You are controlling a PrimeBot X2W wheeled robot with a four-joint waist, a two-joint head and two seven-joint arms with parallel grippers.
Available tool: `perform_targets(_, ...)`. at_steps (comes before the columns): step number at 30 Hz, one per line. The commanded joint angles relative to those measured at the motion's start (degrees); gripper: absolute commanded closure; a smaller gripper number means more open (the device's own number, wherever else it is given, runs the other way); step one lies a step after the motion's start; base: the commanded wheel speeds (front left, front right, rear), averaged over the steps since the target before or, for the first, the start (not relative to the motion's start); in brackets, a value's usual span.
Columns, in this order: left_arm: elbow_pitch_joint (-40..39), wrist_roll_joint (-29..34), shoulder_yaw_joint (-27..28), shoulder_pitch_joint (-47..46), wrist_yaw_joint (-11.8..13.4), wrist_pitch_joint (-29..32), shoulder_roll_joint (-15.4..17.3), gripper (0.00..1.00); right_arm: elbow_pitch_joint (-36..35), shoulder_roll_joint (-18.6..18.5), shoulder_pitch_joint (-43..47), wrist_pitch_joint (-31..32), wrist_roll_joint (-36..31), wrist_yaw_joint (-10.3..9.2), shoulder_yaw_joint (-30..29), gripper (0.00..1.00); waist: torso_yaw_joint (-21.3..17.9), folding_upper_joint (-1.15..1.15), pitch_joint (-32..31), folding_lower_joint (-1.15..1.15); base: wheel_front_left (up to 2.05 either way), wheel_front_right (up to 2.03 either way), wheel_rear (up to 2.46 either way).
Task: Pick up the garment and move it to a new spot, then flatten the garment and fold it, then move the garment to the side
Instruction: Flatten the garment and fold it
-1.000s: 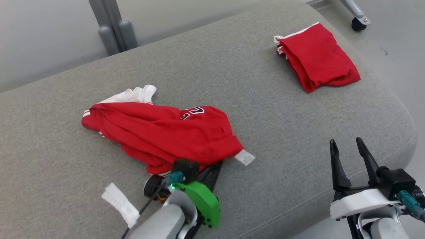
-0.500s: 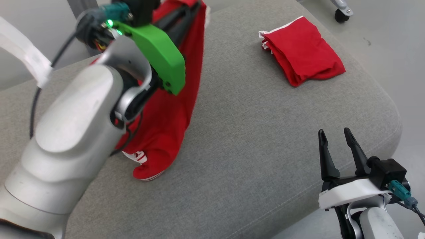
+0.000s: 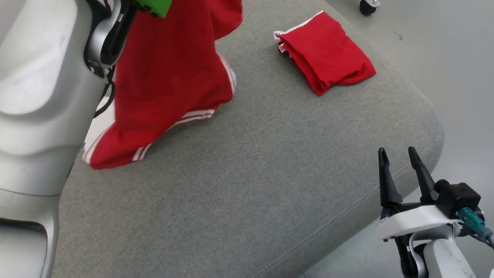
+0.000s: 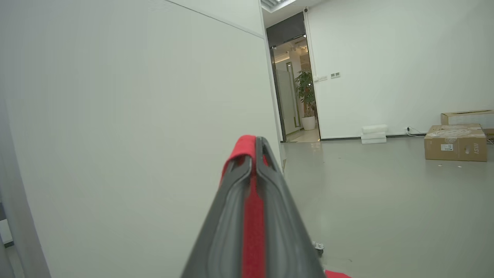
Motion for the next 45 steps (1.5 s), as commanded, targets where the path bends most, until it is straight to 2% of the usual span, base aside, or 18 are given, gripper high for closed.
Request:
perform_targets(1, 0.32, -0.43, 0.72, -0.74, -0.50, -2.06, -0.39, 1.00, -0.02, 0.03, 0.33, -0.14, -0.52, -0.07, -0.07, 0.00, 0.97, 0.00, -0.46, 0.00, 0.00, 0.00, 0.00)
perform_targets(6, -0.46, -1.77, 0.64, 3.87, -1.58, -7.38, -1.43, 1.00, -0.24, 0.00, 1.15, -0.14, -1.10, -0.07, -0.41, 0.00, 3.75, 0.00, -1.51, 0.00, 0.00, 0.00, 0.00)
perform_targets(10, -4.28, -3.46, 1.73, 13.98, -0.69, -9.41, -1.01, 1.00, 0.00, 0.00, 2.25, -0.14, -1.75, -0.08, -0.74, 0.00, 6.40, 0.00, -3.14, 0.00, 0.00, 0.00, 0.00)
perform_targets(16, -11.75, -5.92, 2.43, 40.18, 2.96, -10.32, 1.76, 1.00, 0.28, 0.01, 5.21, -0.14, -3.14, -0.07, -1.91, 0.00, 11.26, 0.00, -5.73, 0.00, 0.00, 0.00, 0.00)
perform_targets(19, -14.58, -3.85, 4.64, 53.07, 5.75, -10.37, 3.41, 1.00, 0.27, -0.28, 6.85, -0.14, -3.55, -0.08, -2.90, 0.00, 14.25, 0.00, -6.68, 0.00, 0.00, 0.00, 0.00)
perform_targets(23, -15.82, -1.22, 11.95, 67.77, 8.60, -10.33, 1.14, 1.00, 0.36, -0.82, 8.41, -0.14, -3.74, -0.08, -3.87, 0.00, 18.25, 0.00, -7.64, 0.00, 0.00, 0.00, 0.00)
perform_targets(25, -14.33, -0.46, 14.81, 72.66, 8.07, -10.33, -1.30, 1.00, 0.43, -0.97, 8.94, -0.14, -3.81, -0.08, -4.06, 0.00, 20.25, 0.00, -8.10, 0.00, 0.00, 0.00, 0.00)
perform_targets(27, -11.96, 0.60, 16.46, 75.67, 6.08, -10.33, -3.86, 1.00, 0.51, -1.12, 9.30, -0.14, -3.90, -0.07, -3.86, 0.00, 22.03, 0.00, -8.42, 0.00, 0.00, 0.00, 0.00)
perform_targets(32, -3.63, 2.45, 20.39, 77.90, 2.25, -10.35, -9.64, 1.00, 0.77, -1.33, 9.16, -0.14, -3.90, -0.08, -3.00, 0.00, 25.15, 0.00, -9.05, 0.00, 0.00, 0.00, 0.00)
perform_targets(35, 0.78, 4.41, 21.38, 77.42, 1.01, -10.28, -11.10, 1.00, 0.97, -1.35, 9.06, -0.14, -4.11, -0.07, -2.21, 0.00, 25.93, 0.00, -9.33, 0.00, 0.00, 0.00, 0.00)
perform_targets(36, 2.08, 4.88, 21.93, 77.15, 0.63, -10.28, -11.47, 0.89, 1.04, -1.38, 8.95, -0.14, -4.13, -0.08, -2.11, 0.00, 26.05, 0.00, -9.32, 0.00, 0.00, 0.00, 0.00)
perform_targets(37, 2.95, 5.20, 22.15, 77.07, 0.16, -10.28, -11.70, 0.61, 1.10, -1.45, 8.83, -0.14, -4.12, -0.08, -2.04, 0.00, 26.10, 0.00, -9.31, 0.00, 0.00, 0.00, 0.00)
perform_targets(38, 3.81, 5.63, 22.14, 76.85, -0.41, -10.28, -11.96, 0.20, 1.16, -1.46, 8.65, -0.14, -4.11, -0.08, -1.88, 0.00, 26.09, 0.00, -9.29, 0.00, 0.00, 0.00, 0.00)
perform_targets(39, 4.31, 5.85, 22.27, 76.65, -0.78, -10.28, -12.08, 0.00, 1.18, -1.44, 8.48, -0.14, -4.09, -0.08, -1.77, 0.00, 26.03, 0.00, -9.28, 0.00, 0.00, 0.00, 0.00)
perform_targets(43, 6.47, 6.85, 24.20, 77.01, -0.31, -10.28, -11.43, 0.00, 1.07, -1.55, 8.39, -0.14, -3.86, -0.08, -1.66, 0.00, 24.73, 0.00, -9.42, 0.00, 0.00, 0.00, 0.00)
perform_targets(45, 6.85, 7.07, 26.27, 78.09, 1.47, -10.28, -10.86, 0.00, 0.94, -1.42, 8.59, -0.14, -3.71, -0.08, -1.79, 0.00, 23.77, 0.00, -9.50, 0.00, 0.00, 0.00, 0.00)
